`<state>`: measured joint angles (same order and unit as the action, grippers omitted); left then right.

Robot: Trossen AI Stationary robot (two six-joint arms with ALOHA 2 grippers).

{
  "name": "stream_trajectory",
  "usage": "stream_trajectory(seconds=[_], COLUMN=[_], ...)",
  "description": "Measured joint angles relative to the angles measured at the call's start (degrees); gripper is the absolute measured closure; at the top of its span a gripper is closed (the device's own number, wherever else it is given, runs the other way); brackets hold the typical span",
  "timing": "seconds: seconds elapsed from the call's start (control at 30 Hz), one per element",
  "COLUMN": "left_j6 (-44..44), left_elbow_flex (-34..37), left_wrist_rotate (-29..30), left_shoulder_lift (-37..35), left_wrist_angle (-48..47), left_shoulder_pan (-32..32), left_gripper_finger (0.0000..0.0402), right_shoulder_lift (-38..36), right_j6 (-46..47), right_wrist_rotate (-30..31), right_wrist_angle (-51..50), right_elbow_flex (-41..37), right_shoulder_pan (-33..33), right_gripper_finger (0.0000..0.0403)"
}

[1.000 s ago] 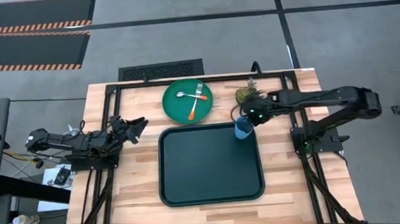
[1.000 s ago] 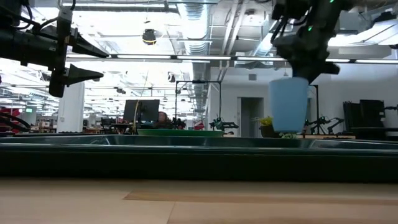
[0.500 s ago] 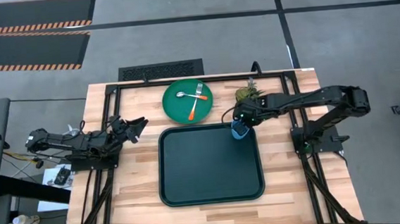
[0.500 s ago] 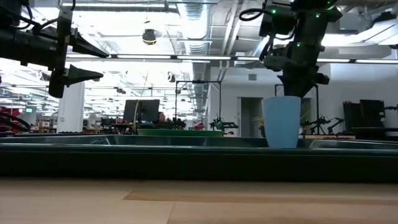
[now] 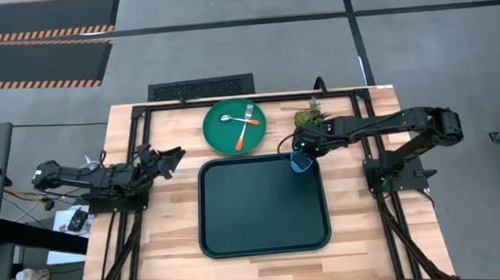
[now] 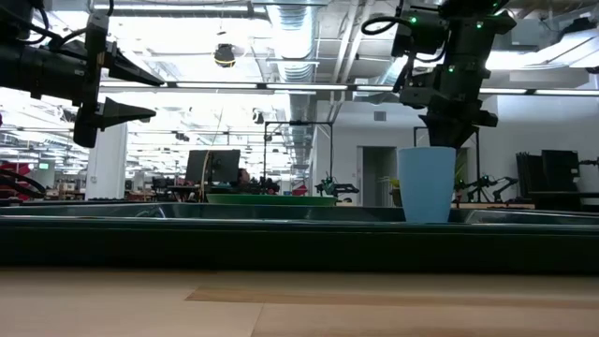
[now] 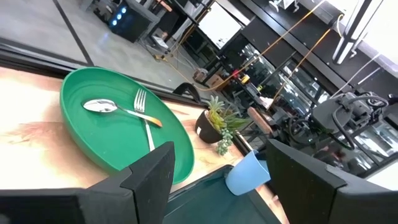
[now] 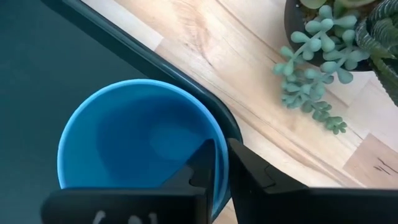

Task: Pick and place plate/cup/fork/spoon on tray
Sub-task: Put the blue cup on the black table tray, then put the orange spoon to the bottom of the blue cup on the black table tray

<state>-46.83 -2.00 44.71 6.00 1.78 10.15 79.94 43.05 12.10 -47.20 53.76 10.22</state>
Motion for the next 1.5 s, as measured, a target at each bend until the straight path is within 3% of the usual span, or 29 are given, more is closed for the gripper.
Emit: stream_trajectory(seconds=[0.5, 0.7, 0.87, 1.07, 1.17, 1.5], left_j6=[0.0, 0.3, 0.3, 0.2, 0.0, 0.1], left_elbow_flex=[0.0, 0.0, 0.0, 0.0, 0.0, 0.0], left_wrist_rotate=[-0.5, -0.5, -0.5, -0.5, -0.6, -0.6], left_shoulder_lift=[0.0, 0.0, 0.0, 0.0, 0.0, 0.0], left_wrist_angle=[0.0, -0.5, -1.2, -1.2, -1.2, -1.5], left_shoulder_pan=[0.0, 0.0, 0.0, 0.0, 0.0, 0.0], left_gripper_finger=[0.0162, 0.0162, 0.0162, 0.0162, 0.0162, 0.0162], right_shoulder_lift=[-2.5, -6.3, -6.3, 3.5, 10.8, 32.7], right_j6=[-0.3, -2.1, -9.3, -22.8, -29.3, -44.2], right_wrist_rotate=[-0.2, -0.2, -0.1, -0.2, -1.2, -14.6], right_wrist_angle=[-0.4, 0.0, 6.7, 17.9, 16.6, 9.2], right_elbow_flex=[1.0, 5.2, 11.7, 22.1, 28.7, 45.9], right_shoulder_pan=[0.0, 0.2, 1.4, 3.9, 6.1, 14.6], right_gripper_finger=[0.0240, 0.0212, 0.0212, 0.0226, 0.0228, 0.0219])
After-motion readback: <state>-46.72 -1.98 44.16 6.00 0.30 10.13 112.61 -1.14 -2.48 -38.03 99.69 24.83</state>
